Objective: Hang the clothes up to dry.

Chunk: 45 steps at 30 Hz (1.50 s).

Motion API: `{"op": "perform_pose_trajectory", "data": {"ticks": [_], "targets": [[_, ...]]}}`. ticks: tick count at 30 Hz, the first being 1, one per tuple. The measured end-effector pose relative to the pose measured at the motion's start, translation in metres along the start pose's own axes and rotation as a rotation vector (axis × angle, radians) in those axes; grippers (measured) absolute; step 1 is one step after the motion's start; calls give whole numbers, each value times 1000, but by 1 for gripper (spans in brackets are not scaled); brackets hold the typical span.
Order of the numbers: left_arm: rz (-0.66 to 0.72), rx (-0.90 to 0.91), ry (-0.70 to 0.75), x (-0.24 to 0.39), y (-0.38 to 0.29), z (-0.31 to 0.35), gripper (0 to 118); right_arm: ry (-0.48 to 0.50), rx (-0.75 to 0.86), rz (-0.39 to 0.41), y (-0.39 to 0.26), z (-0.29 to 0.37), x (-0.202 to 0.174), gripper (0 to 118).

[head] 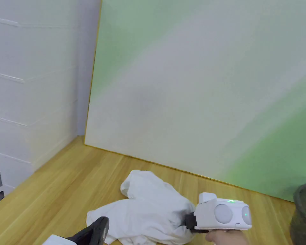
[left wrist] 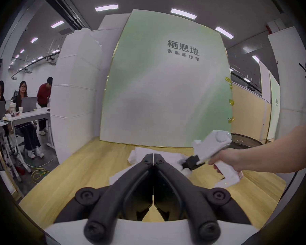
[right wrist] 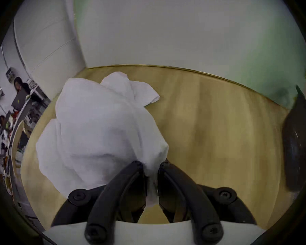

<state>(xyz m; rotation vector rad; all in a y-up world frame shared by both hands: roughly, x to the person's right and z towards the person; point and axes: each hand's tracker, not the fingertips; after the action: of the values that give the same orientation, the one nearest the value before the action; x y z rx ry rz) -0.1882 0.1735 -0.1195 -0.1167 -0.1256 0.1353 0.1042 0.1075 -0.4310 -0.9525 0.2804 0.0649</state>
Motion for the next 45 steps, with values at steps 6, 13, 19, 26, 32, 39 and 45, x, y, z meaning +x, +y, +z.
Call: {"op": "perform_pose_trajectory", "data": {"ticks": [6,13,19,26,32,39,45], "targets": [[-4,-7,-39,17,-1,-10,2,-83,43,-128,-43,36,74,11],[-25,-30,-68,32,-4,-19,2,-65,100,-211,-67,58,104,86],[-35,-35,-74,36,4,-32,2,33,534,-316,-86,138,109,118],[2,-13,-73,42,14,-55,2,88,739,-329,-146,209,83,110],[13,-40,-57,44,3,-61,2,-149,821,-120,-190,227,57,0],[-104,-130,-29,40,-14,-79,2,-104,749,-117,-196,221,56,0],[-258,-360,-104,21,-19,-144,45,-86,724,-101,-205,219,51,0]]}}
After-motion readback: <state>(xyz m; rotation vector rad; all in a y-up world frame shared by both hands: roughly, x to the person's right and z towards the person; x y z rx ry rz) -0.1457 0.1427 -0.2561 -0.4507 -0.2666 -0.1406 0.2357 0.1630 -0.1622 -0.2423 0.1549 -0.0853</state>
